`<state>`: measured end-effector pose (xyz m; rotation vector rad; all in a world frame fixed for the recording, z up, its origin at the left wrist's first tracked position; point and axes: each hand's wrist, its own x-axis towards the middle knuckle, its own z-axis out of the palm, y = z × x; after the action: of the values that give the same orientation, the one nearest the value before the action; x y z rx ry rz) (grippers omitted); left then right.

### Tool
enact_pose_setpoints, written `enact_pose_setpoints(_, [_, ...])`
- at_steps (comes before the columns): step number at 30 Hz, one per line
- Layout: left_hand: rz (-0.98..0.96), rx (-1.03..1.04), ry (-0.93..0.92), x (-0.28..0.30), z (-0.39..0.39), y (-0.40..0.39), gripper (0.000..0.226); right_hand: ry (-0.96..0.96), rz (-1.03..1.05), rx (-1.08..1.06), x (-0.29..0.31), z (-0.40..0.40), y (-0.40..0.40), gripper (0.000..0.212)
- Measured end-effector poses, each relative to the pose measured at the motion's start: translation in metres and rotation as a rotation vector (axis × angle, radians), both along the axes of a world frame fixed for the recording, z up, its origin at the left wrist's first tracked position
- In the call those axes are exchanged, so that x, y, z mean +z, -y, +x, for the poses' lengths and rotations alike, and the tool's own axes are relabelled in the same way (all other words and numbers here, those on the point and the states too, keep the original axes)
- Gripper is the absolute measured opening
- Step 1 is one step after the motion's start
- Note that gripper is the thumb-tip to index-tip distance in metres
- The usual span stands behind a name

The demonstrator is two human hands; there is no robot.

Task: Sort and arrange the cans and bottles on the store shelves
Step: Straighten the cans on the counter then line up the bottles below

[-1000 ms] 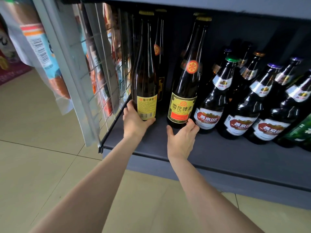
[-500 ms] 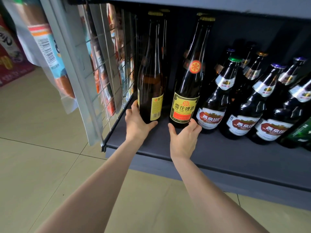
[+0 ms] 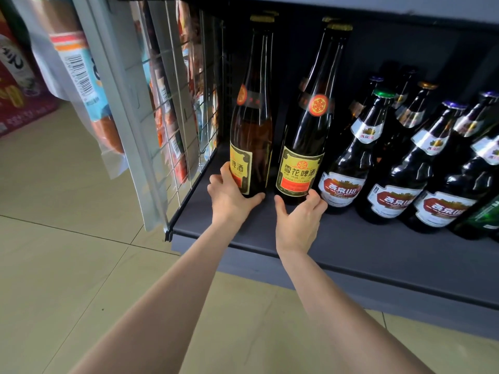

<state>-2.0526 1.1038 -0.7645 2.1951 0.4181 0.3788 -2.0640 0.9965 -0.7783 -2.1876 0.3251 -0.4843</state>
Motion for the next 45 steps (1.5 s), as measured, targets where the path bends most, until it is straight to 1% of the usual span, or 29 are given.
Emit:
enact_pose_setpoints(2, [0.0,-0.012,0.014,-0.003,-0.001,0.002,0.095,-0.006,0.002,-0.001,0.0,0.0,0.0,0.068])
enact_pose_setpoints(4, [-0.066,-0.097,0.057,-0.003,-0.001,-0.003,0.093,-0.005,0.003,-0.008,0.001,0.0,0.0,0.068])
enact_pose_setpoints(6, [-0.124,-0.161,0.041,-0.002,-0.003,-0.01,0.089,-0.002,0.005,-0.015,0.001,0.0,0.0,0.068])
enact_pose_setpoints(7, [-0.124,-0.164,0.03,-0.002,-0.005,-0.012,0.087,-0.003,0.004,-0.017,0.001,0.0,0.0,0.068])
enact_pose_setpoints(10, [-0.072,-0.051,0.074,-0.005,-0.003,-0.008,0.091,-0.004,-0.004,-0.026,0.001,0.001,-0.001,0.067])
enact_pose_setpoints(14, [0.121,0.175,0.01,-0.007,-0.002,0.02,0.092,-0.014,0.029,-0.056,0.003,0.007,-0.002,0.06])
enact_pose_setpoints(17, [0.174,0.253,0.003,-0.009,-0.001,0.03,0.09,-0.005,0.047,-0.074,0.003,0.01,-0.003,0.053])
enact_pose_setpoints(20, [0.155,0.227,0.033,-0.015,0.002,0.028,0.093,-0.011,0.031,-0.099,0.003,0.01,-0.005,0.052])
enact_pose_setpoints(22, [0.115,0.145,0.096,-0.017,0.0,0.024,0.093,-0.013,0.016,-0.109,0.003,0.01,-0.006,0.053])
enact_pose_setpoints(25, [0.051,0.05,0.144,-0.019,-0.005,0.017,0.087,-0.014,0.003,-0.118,0.003,0.011,-0.006,0.053])
enact_pose_setpoints(29, [0.026,0.055,0.144,-0.019,-0.002,0.017,0.088,-0.012,-0.004,-0.117,0.002,0.01,-0.007,0.052])
enact_pose_setpoints(35, [-0.034,0.063,0.066,-0.016,0.006,0.016,0.086,-0.031,0.012,-0.11,0.004,0.01,-0.007,0.052])
enact_pose_setpoints(45, [-0.055,0.107,0.057,-0.015,0.015,0.019,0.082,-0.043,-0.037,-0.133,0.005,0.011,-0.01,0.05])
